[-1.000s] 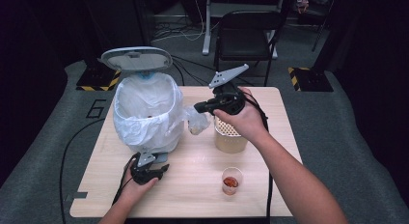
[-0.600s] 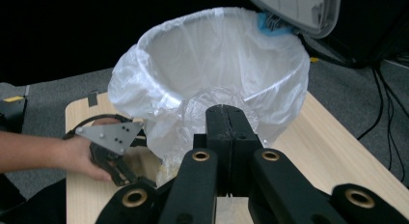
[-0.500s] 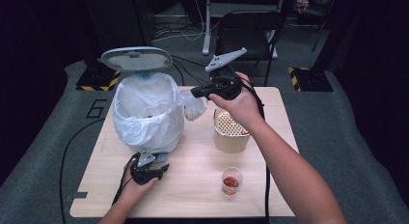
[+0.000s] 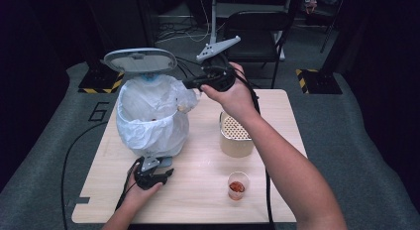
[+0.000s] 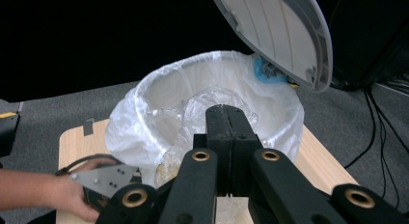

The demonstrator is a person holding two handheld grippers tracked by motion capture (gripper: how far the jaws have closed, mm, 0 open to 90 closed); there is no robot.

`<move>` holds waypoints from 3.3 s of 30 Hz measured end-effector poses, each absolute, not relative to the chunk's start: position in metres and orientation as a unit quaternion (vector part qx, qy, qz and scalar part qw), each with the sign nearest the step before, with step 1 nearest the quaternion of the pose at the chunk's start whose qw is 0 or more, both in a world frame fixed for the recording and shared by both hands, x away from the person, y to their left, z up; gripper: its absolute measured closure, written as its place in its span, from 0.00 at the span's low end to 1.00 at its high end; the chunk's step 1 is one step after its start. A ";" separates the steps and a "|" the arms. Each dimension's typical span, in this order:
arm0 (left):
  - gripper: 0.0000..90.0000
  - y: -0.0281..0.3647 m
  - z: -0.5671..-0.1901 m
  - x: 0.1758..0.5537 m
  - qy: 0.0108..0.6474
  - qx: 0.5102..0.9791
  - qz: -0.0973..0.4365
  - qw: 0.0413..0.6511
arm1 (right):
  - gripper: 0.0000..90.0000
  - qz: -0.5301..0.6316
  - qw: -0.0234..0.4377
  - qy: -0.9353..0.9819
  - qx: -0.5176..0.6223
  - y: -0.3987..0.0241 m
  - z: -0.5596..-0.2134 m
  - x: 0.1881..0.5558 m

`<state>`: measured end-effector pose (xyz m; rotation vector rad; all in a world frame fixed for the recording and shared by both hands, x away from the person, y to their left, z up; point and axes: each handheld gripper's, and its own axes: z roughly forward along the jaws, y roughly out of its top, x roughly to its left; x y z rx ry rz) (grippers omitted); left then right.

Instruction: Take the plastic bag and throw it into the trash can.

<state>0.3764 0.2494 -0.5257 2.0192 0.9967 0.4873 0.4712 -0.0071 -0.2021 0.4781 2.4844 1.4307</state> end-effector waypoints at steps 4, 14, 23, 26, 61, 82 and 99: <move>0.42 0.249 -0.526 0.376 0.397 0.799 0.192 0.408 | 1.00 0.493 0.116 0.847 0.161 0.003 -0.201 0.473; 0.41 0.249 -0.526 0.376 0.396 0.800 0.193 0.408 | 1.00 0.500 0.115 0.844 0.156 0.024 -0.201 0.476; 0.41 0.249 -0.526 0.376 0.397 0.800 0.192 0.408 | 1.00 0.501 0.114 0.843 0.158 0.038 -0.204 0.477; 0.41 0.249 -0.526 0.376 0.396 0.800 0.192 0.408 | 1.00 0.501 0.115 0.843 0.157 0.042 -0.206 0.478; 0.41 0.249 -0.526 0.376 0.396 0.800 0.194 0.407 | 0.80 0.498 0.140 0.836 0.183 0.077 -0.251 0.495; 0.41 0.248 -0.527 0.376 0.399 0.794 0.201 0.413 | 0.68 0.500 0.163 0.829 0.191 0.026 -0.267 0.477; 0.42 0.251 -0.526 0.377 0.391 0.801 0.198 0.408 | 0.69 0.478 0.176 0.832 0.219 -0.037 -0.301 0.466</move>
